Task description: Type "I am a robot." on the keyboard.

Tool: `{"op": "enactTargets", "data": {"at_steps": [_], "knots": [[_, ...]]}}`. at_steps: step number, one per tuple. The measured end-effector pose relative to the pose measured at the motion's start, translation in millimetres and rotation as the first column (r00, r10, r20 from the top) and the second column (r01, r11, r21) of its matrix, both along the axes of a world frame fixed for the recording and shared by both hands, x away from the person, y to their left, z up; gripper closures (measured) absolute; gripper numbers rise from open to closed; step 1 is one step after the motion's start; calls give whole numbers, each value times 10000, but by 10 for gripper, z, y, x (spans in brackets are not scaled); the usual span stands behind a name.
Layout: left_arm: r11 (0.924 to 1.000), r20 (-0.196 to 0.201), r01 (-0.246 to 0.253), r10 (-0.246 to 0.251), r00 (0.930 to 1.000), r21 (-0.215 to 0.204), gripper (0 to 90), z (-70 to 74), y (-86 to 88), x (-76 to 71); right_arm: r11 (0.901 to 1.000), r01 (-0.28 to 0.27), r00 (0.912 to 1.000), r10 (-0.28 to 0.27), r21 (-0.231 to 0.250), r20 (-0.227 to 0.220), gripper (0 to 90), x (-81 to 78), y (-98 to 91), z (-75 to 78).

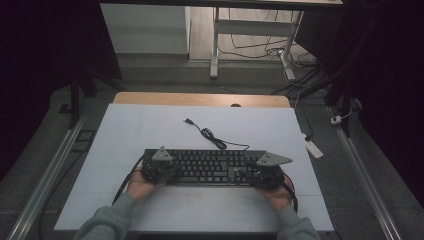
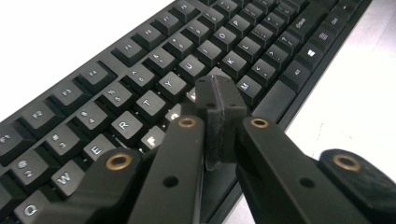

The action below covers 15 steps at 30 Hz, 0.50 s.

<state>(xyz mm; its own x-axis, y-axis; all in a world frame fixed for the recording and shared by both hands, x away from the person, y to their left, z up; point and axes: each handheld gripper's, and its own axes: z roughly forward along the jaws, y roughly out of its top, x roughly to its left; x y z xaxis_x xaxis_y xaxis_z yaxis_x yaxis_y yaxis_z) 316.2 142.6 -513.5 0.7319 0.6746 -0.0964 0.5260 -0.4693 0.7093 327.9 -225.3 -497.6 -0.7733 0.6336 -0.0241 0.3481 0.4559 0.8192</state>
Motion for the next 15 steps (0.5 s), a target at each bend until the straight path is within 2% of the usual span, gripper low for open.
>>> {"op": "enactTargets", "data": {"at_steps": [7,15], "knots": [[9994,-29,131,-130,9999,322,892,-39,-53,1,10000,23,10000,-23,-43,-20,518,2,-2,-3],[9990,-93,105,-101,9999,430,892,-66,-66,3,10000,16,10000,-16,-46,-45,517,3,-3,-6]]}}
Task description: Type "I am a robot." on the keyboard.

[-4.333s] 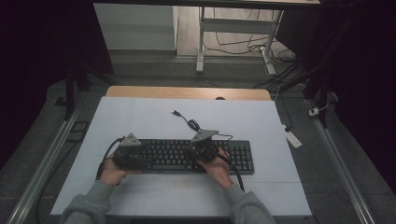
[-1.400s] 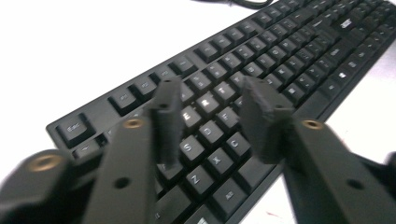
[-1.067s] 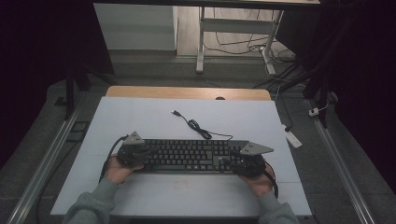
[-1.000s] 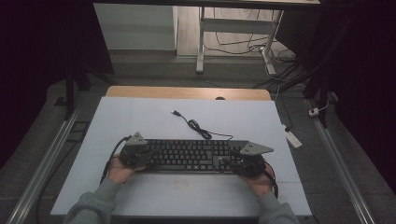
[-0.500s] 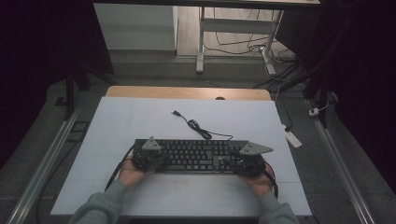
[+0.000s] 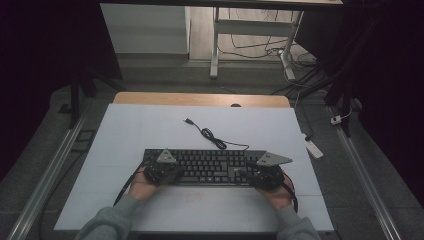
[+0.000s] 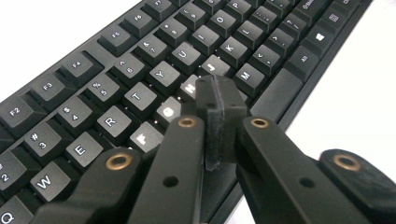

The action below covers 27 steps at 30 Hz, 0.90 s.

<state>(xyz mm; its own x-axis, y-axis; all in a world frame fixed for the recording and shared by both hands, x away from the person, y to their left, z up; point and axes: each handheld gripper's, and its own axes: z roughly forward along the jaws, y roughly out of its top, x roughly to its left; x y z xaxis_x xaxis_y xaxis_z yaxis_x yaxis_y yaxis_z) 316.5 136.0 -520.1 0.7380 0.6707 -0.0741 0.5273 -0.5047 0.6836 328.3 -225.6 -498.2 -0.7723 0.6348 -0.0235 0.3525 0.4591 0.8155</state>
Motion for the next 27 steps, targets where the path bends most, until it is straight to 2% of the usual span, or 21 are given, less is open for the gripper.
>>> {"op": "enactTargets", "data": {"at_steps": [5,12,15,17,21,24,27], "knots": [[10000,-147,51,-49,9999,80,892,-16,-1,6,10000,-7,10000,7,1,17,517,1,-1,-1],[10000,12,15,-15,10000,29,892,-9,9,0,10000,-28,10000,28,-21,34,516,0,5,-2],[9986,161,-51,60,9999,-535,887,64,68,-13,10000,-2,10000,2,-5,11,516,-1,2,1],[9957,295,-187,215,9993,-911,816,127,122,-27,10000,7,10000,-7,-11,8,515,0,-3,2],[9902,651,-568,655,9957,-1274,630,240,257,-60,10000,-5,10000,5,-24,5,515,1,-3,2],[9858,566,-813,904,9943,-1472,504,291,388,-73,10000,-6,10000,6,-17,10,515,-1,-2,5],[9808,473,-1203,1289,9905,-1536,437,299,519,-75,10000,0,10000,0,34,31,514,3,-7,2]]}}
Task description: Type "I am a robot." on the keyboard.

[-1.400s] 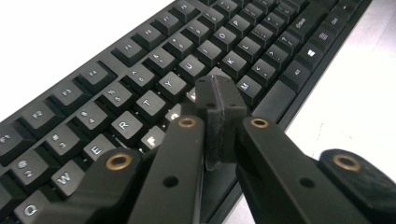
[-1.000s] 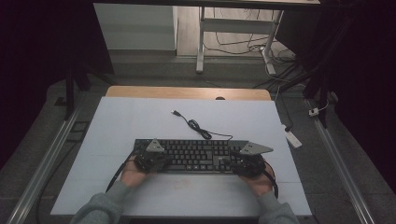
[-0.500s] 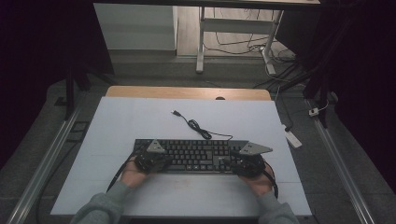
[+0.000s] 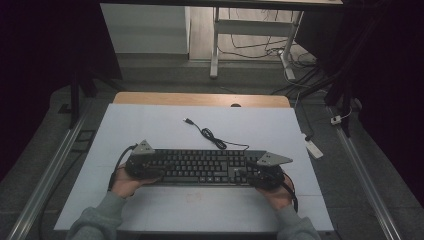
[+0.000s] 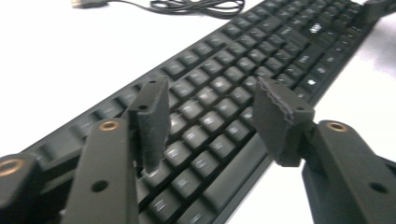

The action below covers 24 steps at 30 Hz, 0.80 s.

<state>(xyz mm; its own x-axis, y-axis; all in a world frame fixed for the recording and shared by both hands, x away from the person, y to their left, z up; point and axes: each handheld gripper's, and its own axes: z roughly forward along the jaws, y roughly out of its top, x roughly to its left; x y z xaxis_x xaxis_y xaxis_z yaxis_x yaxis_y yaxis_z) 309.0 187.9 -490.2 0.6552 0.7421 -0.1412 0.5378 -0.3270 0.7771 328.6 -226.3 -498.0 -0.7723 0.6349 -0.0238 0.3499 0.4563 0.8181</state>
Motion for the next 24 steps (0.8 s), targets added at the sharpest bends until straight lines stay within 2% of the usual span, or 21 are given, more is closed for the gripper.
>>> {"op": "enactTargets", "data": {"at_steps": [3,8,22,24], "knots": [[9997,-142,-218,217,9997,-81,389,-2,90,4,10000,28,10000,-28,32,-15,512,4,1,-5],[9995,-304,-304,306,9991,89,333,-11,156,12,10000,45,10000,-45,-7,-24,510,5,0,-6],[9993,-396,-359,365,9985,137,304,-21,160,25,10000,38,10000,-38,-39,50,511,6,8,3],[9993,-414,-347,353,9985,141,302,-22,159,28,10000,11,10000,-11,94,45,511,9,21,13]]}}
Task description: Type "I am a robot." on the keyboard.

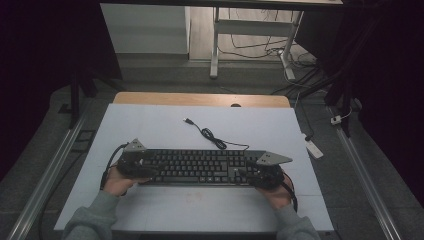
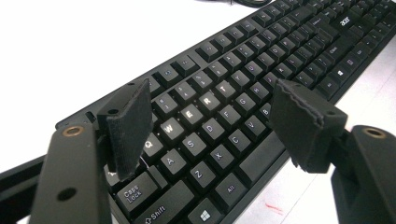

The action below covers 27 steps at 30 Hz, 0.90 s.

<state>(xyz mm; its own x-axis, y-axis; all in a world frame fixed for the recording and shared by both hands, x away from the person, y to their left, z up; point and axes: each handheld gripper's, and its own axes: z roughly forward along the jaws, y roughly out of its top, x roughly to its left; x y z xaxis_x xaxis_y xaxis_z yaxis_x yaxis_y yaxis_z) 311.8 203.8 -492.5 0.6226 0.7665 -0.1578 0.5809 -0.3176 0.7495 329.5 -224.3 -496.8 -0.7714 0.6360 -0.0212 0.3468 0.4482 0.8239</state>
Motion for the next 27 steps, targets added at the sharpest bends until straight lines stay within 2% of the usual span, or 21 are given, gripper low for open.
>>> {"op": "enactTargets", "data": {"at_steps": [7,11,27], "knots": [[10000,-19,-28,28,10000,-6,287,-1,5,7,9998,-181,9998,181,111,19,511,11,85,52],[10000,-47,-15,15,10000,17,274,-8,-9,10,9990,-206,9998,208,398,-55,511,44,177,81],[10000,-23,28,-28,10000,47,239,-13,-20,14,9972,-694,9975,696,288,-79,522,124,603,122]]}}
